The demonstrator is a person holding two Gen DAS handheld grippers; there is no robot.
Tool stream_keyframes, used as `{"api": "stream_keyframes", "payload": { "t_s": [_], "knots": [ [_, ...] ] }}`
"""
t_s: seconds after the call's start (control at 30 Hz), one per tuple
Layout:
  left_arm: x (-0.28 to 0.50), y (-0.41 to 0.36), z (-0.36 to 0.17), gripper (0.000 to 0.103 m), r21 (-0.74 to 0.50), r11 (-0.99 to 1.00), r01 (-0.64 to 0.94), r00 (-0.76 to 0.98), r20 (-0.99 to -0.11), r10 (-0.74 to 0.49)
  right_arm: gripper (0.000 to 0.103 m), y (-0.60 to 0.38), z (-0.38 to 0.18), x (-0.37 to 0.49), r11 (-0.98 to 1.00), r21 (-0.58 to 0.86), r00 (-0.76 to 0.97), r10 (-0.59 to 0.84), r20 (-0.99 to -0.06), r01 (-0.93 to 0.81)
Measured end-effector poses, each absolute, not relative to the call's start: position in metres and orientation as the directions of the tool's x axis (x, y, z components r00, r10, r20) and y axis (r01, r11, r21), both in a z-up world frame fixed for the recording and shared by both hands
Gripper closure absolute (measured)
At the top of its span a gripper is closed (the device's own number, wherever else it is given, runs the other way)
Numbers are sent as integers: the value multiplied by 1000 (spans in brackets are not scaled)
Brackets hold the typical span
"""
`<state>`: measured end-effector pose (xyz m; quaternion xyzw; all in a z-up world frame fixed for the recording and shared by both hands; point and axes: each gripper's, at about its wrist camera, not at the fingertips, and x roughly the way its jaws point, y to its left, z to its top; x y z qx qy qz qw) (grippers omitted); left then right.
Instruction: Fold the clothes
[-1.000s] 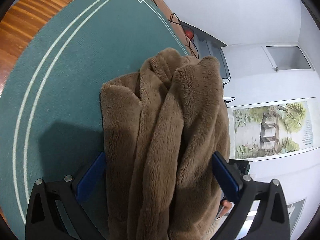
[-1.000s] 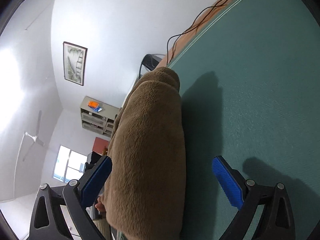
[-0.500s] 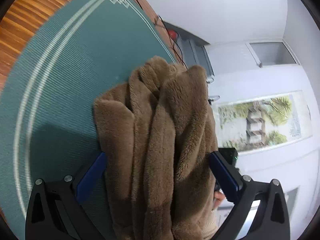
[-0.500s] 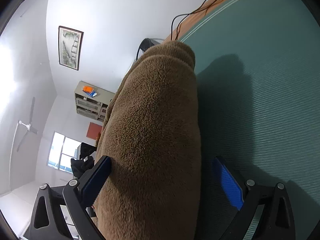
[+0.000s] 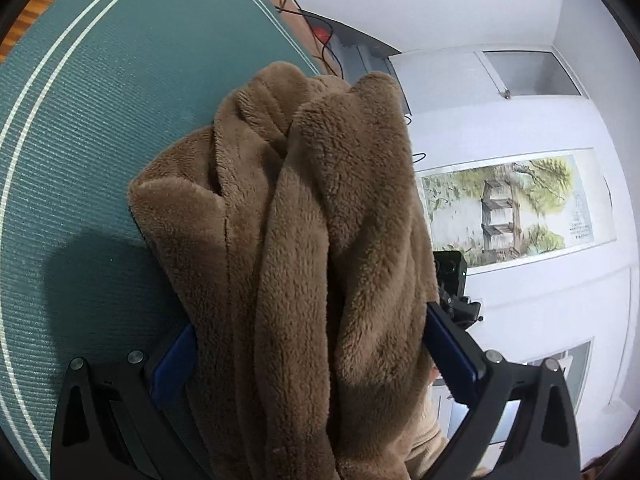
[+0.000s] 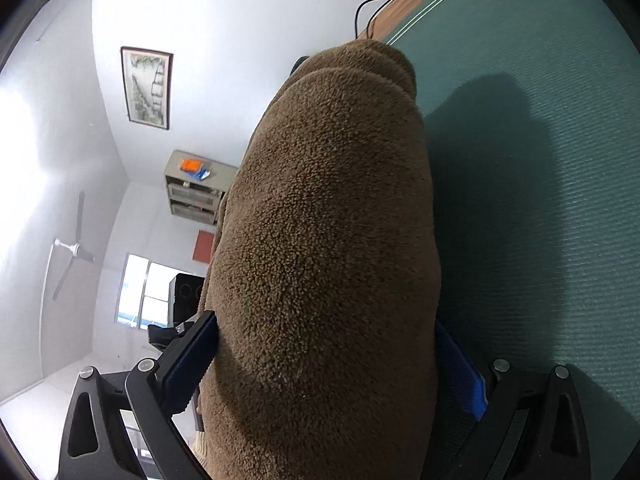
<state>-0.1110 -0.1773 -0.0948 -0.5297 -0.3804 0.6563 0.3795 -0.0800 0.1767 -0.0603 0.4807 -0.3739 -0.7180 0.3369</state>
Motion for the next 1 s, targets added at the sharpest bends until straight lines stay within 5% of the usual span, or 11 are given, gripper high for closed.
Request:
{"api": "stream_keyframes", "payload": {
  "t_s": [0.33,0.6,0.8,1.0],
  "knots": [
    [-109,-173,-95,8,-861,-503,-73,-167,-487,857,3,153,-54,-83,-613,756,-295,-785,-545,232],
    [-99,-147,-75,37,-829,-550,-101,-208,-523,826,37,147,-36,-69,-681,655,-369,-730,-575,328],
    [-88,-116,-46,53,-799,-579,-164,-218,-543,811,40,163,-11,-43,-716,588,-452,-696,-558,376],
    [-86,-52,-24,53,-777,-586,-230,-197,-553,810,40,234,24,-8,-759,536,-577,-639,-509,369]
  ]
}}
